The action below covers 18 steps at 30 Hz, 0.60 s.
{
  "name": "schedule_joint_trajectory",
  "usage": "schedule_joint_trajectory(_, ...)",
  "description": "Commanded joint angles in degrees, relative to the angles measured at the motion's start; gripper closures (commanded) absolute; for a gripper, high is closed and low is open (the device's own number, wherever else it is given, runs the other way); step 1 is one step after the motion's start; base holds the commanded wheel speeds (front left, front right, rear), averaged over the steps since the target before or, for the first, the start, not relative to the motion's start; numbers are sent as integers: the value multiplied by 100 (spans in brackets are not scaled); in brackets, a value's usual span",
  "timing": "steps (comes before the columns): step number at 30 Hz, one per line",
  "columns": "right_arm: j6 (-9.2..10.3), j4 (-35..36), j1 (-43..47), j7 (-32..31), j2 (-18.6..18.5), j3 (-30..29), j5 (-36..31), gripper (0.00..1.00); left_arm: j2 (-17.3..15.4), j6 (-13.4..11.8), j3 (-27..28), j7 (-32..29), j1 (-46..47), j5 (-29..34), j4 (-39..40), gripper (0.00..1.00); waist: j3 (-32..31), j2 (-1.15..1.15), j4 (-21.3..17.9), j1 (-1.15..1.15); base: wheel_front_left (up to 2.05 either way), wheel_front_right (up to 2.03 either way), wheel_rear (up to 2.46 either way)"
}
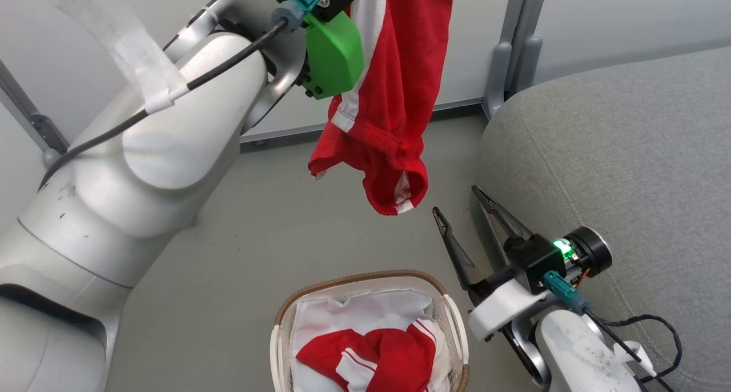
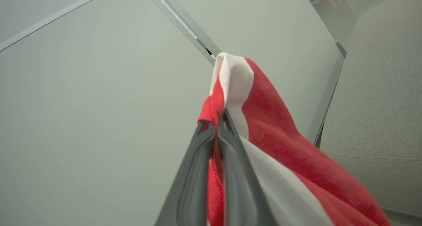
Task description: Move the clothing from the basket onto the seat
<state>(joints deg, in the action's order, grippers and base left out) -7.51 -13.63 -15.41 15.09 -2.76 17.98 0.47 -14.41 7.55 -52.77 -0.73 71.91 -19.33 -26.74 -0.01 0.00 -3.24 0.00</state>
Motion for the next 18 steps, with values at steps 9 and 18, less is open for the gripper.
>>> schedule_joint_trajectory(9, 5, -736, -610, 12, -23, 174, -223, 0, 273, -14, -190, 5, 170, -174, 197, 100, -49, 0, 268, 0, 0, 0, 0)
schedule_joint_trajectory(18, 5, -1136, -933, 12, -24, 6, -304, 0, 304, -14, -421, 47, 99, -329, 692, 100, -95, 0, 517, 0, 0, 0, 0)
